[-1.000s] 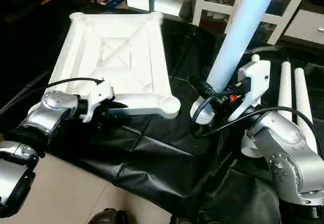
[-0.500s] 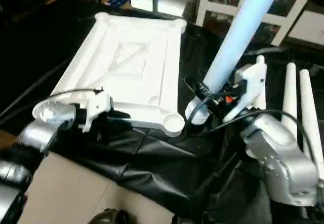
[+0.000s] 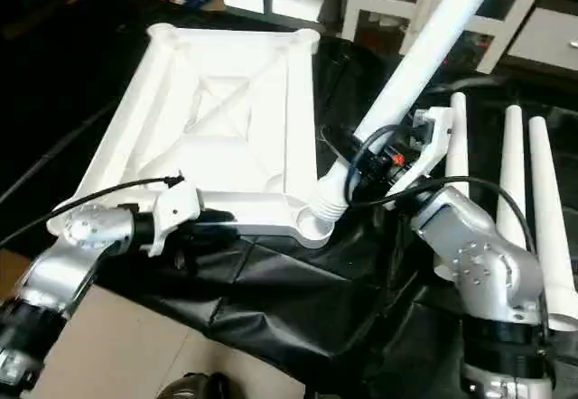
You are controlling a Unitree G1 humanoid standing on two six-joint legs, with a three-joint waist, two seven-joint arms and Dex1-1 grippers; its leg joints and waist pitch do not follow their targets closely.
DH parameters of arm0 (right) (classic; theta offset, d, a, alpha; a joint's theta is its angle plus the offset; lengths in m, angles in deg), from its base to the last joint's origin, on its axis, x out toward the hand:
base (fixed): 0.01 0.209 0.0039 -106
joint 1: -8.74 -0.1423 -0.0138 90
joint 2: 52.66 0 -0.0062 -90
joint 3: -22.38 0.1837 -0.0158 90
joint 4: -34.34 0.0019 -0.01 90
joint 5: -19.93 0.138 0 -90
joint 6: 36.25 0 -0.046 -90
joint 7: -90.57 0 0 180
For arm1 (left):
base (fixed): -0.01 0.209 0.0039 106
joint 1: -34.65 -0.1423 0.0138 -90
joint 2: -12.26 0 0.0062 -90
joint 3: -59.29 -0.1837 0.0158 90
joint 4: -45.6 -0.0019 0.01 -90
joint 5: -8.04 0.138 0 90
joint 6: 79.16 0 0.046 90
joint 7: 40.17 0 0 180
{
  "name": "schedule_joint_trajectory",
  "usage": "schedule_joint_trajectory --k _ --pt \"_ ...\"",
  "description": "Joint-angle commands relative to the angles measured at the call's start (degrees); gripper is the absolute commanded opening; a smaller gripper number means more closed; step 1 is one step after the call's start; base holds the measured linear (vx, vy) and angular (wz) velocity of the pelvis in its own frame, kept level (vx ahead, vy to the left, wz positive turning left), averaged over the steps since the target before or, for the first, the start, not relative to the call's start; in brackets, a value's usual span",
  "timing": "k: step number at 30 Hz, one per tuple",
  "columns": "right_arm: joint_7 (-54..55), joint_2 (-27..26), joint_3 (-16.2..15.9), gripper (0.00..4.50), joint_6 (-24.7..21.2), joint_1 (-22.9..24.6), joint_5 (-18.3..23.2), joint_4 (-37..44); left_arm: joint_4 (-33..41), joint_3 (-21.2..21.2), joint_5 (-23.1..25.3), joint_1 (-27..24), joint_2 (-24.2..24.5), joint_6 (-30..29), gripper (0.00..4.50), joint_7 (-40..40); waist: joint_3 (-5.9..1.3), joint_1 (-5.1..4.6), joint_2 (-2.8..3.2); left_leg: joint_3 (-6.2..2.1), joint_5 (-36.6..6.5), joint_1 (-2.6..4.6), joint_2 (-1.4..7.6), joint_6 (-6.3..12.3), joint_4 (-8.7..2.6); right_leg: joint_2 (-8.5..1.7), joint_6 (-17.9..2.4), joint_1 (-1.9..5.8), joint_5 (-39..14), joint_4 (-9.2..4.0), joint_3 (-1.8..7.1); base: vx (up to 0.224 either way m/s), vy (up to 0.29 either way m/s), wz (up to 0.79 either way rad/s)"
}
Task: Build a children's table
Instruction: Pick table leg, then insert table leg to table base
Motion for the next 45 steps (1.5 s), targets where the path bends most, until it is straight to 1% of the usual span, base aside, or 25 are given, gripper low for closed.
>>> schedule_joint_trajectory --k 1,3,4,5,7,10,11,13,15,17,20,22,23,25,27,28,29,32,35,37,38,39,40,41,45 --pt "0.4 0.7 2.7 1.83 -2.7 -1.3 3.7 -0.5 0.9 -1.8 -0.9 -3.1 -0.6 -1.8 0.77 -0.3 -2.63 -0.05 -0.92 -1.85 -5.1 1.26 4.04 5.31 -4.43 -3.87 -14.6 2.29 -7.2 -3.33 2.15 0.0 0.0 0.0" --pt "1.3 0.6 4.2 1.83 -4.9 -2.2 6.2 -1.4 2.2 -1.4 -0.9 -3.9 -0.9 -1.6 0.77 -1.5 -2.49 -0.09 -0.89 -1.71 -4.3 1.38 3.97 5.74 -4.36 -3.67 -14.7 2.16 -6.4 -3.31 2.16 0.0 0.0 0.0" --pt "2.4 0.4 5.2 1.83 -6.8 -2.7 8.6 -2.2 3.2 -0.8 -1.4 -4.4 -1.5 -1.8 0.77 -2.6 -2.3 -0.15 -1.19 -1.65 -4.1 1.27 3.92 5.94 -4.39 -3.61 -14.6 2.1 -6.3 -3.34 2.14 0.0 0.0 0.0" --pt "3.5 0.3 6.2 1.83 -8.8 -3.2 10.8 -3.2 4.1 -0.1 -2.0 -4.8 -2.1 -2.2 0.77 -3.4 -2.37 -0.09 -1.17 -1.66 -3.3 1.3 3.91 6.19 -4.33 -3.76 -15.0 2.28 -5.5 -3.22 2.23 0.0 0.0 0.0" --pt "4.3 0.3 6.7 1.83 -10.3 -3.5 11.8 -4.3 5.4 0.3 -2.5 -5.4 -2.4 -2.7 0.77 -3.7 -2.37 0.02 -1.02 -1.55 -1.3 1.35 3.86 6.61 -4.19 -3.52 -15.5 2.19 -2.9 -2.88 2.13 0.0 0.0 0.0" --pt "4.7 0.4 7.2 1.83 -12.0 -3.6 13.0 -5.2 6.6 0.3 -2.1 -6.1 -2.2 -3.2 0.77 -4.1 -2.59 0.1 -1.21 -1.46 1.6 1.21 3.74 7.49 -3.9 -3.38 -15.9 2.38 1.3 -2.37 2.14 0.0 0.0 0.0" --pt "5.3 0.2 7.9 1.83 -13.4 -3.9 14.5 -5.8 7.3 0.2 -2.0 -6.6 -2.0 -3.6 0.77 -4.2 -2.49 0.14 -1.27 -1.36 2.8 1.16 3.73 8.33 -3.77 -3.27 -16.1 2.16 3.3 -2.23 2.09 0.0 0.0 0.0" --pt "6.5 -0.2 9.2 1.83 -14.7 -4.3 16.8 -6.4 7.8 0.5 -2.1 -7.0 -1.8 -3.8 0.77 -4.7 -2.37 0.22 -1.15 -1.33 2.1 1.14 3.8 8.89 -3.79 -3.39 -16.5 2.16 2.6 -2.34 2.1 0.0 0.0 0.0" --pt "6.8 -0.2 9.5 1.83 -14.9 -4.4 17.0 -6.5 7.9 0.9 -2.3 -7.1 -2.2 -3.4 0.77 -5.3 -2.23 0.23 -1.13 -1.31 1.4 1.24 3.9 8.4 -3.91 -3.35 -16.4 2.08 0.9 -2.46 2.05 0.0 0.0 0.0" --pt "9.6 -0.5 11.0 1.83 -16.3 -5.3 19.3 -7.4 9.3 2.0 -3.5 -7.6 -3.2 -4.1 0.77 -6.9 -2.3 0.15 -1.12 -1.31 1.4 1.29 3.97 7.97 -3.96 -3.39 -16.5 2.16 0.8 -2.44 2.07 0.0 0.0 0.0" --pt "9.5 -0.2 10.7 1.83 -16.6 -5.3 18.9 -7.1 10.0 1.8 -3.6 -8.2 -2.9 -4.6 0.77 -6.6 -2.3 0.16 -1.23 -1.21 1.0 1.26 3.85 7.42 -3.92 -3.41 -16.5 2.2 0.2 -2.48 2.12 0.0 0.0 0.0" --pt "8.9 0.2 9.9 1.83 -16.2 -5.2 17.7 -6.3 10.4 1.3 -3.5 -8.7 -2.4 -4.8 0.77 -6.1 -2.3 0.18 -1.27 -1.17 0.8 1.24 3.8 7.29 -3.92 -3.41 -16.2 2.2 0.0 -2.49 2.13 0.0 0.0 0.0" --pt "8.7 0.6 8.0 1.83 -14.4 -5.1 14.3 -4.3 10.3 0.9 -2.9 -9.0 -2.0 -4.3 0.77 -6.1 -2.35 0.23 -1.27 -1.21 1.2 1.2 3.82 7.23 -3.9 -3.35 -16.0 2.2 0.4 -2.43 2.09 0.0 0.0 0.0" --pt "8.8 0.6 7.0 1.83 -12.9 -5.6 12.7 -2.4 10.1 0.6 -2.2 -9.1 -1.7 -3.7 0.77 -6.1 -2.47 0.17 -1.25 -1.18 2.2 1.23 3.75 7.23 -3.81 -3.21 -15.6 2.18 1.7 -2.24 2.03 0.0 0.0 0.0" --pt "6.4 2.9 2.6 1.83 -10.6 -5.9 7.5 0.5 10.3 0.1 -2.0 -9.5 -1.4 -3.4 0.77 -5.7 -2.6 0.18 -1.09 -1.18 2.6 1.3 3.79 7.38 -3.73 -3.11 -15.5 2.19 3.0 -2.1 1.96 0.0 0.0 0.0" --pt "5.5 3.8 0.9 1.83 -10.2 -5.6 6.0 1.2 10.7 -0.2 -1.8 -9.6 -1.4 -3.4 0.77 -5.7 -2.59 0.22 -1.13 -1.18 2.8 1.34 3.78 7.33 -3.72 -3.08 -15.4 2.24 3.4 -2.06 1.97 0.0 0.0 0.0" --pt "4.8 4.2 -0.3 1.83 -10.2 -5.5 5.5 1.5 11.0 -0.4 -1.8 -9.7 -1.4 -3.6 0.77 -5.5 -2.63 0.28 -1.06 -1.17 2.9 1.36 3.82 7.48 -3.68 -3.15 -15.6 2.28 4.2 -2.01 2.02 0.0 0.0 0.0" --pt "3.9 4.4 -0.9 1.83 -10.1 -5.3 5.4 1.6 11.1 -0.7 -1.7 -9.6 -1.4 -3.5 0.77 -5.5 -2.67 0.4 -1.04 -1.14 1.7 1.36 3.87 7.77 -3.68 -3.34 -16.2 2.36 3.5 -2.09 2.17 0.0 0.0 0.0" --pt "0.4 6.5 -5.0 1.83 -7.9 -3.9 0.9 3.2 10.8 -1.2 -1.3 -9.2 -1.3 -3.0 0.77 -6.1 -2.88 0.54 -0.91 -1.19 1.6 1.46 3.94 7.35 -3.59 -3.21 -16.4 2.4 3.4 -1.94 2.08 0.0 0.0 0.0" --pt "-0.4 7.0 -6.0 1.83 -7.2 -3.6 -0.4 3.7 10.8 -1.3 -1.3 -9.1 -1.3 -2.9 0.77 -6.2 -2.94 0.62 -1.0 -1.18 2.6 1.39 3.92 7.61 -3.45 -3.21 -16.4 2.49 5.4 -1.74 2.15 0.0 0.0 0.0" --pt "-2.2 8.2 -8.0 1.83 -5.3 -3.0 -2.9 4.3 10.9 -1.4 -1.3 -9.0 -1.3 -2.9 0.77 -6.3 -3.13 0.69 -0.87 -1.25 3.2 1.33 3.92 7.97 -3.34 -3.3 -16.7 2.55 6.7 -1.54 2.1 0.0 0.0 0.0" --pt "-3.3 9.2 -10.1 1.83 -3.4 -2.7 -5.4 4.8 10.9 -1.4 -1.2 -8.9 -1.4 -2.7 0.77 -6.3 -3.14 0.64 -1.0 -1.2 3.4 1.31 3.86 8.23 -3.28 -3.27 -16.9 2.62 7.4 -1.5 2.11 0.0 0.0 0.0" --pt "-3.4 9.4 -10.5 1.83 -3.0 -2.7 -6.0 4.9 10.9 -1.5 -1.2 -8.9 -1.3 -2.7 0.77 -6.3 -3.15 0.73 -0.98 -1.21 3.4 1.34 3.89 8.33 -3.24 -3.29 -17.0 2.63 7.6 -1.49 2.13 0.0 0.0 0.0" --pt "-3.6 9.9 -12.1 1.83 -1.3 -2.6 -8.5 5.0 10.7 -1.5 -1.0 -8.8 -1.3 -2.3 0.77 -6.4 -3.11 0.71 -0.96 -1.22 3.1 1.27 3.92 8.5 -3.22 -3.32 -17.1 2.64 7.5 -1.49 2.17 0.0 0.0 0.0" --pt "-3.8 10.0 -13.2 1.83 0.2 -2.6 -10.5 4.7 10.8 -1.7 -1.0 -8.8 -1.2 -2.2 0.77 -6.5 -3.06 0.71 -1.0 -1.28 2.5 1.31 3.98 8.67 -3.21 -3.35 -17.5 2.65 6.7 -1.51 2.19 0.0 0.0 0.0"
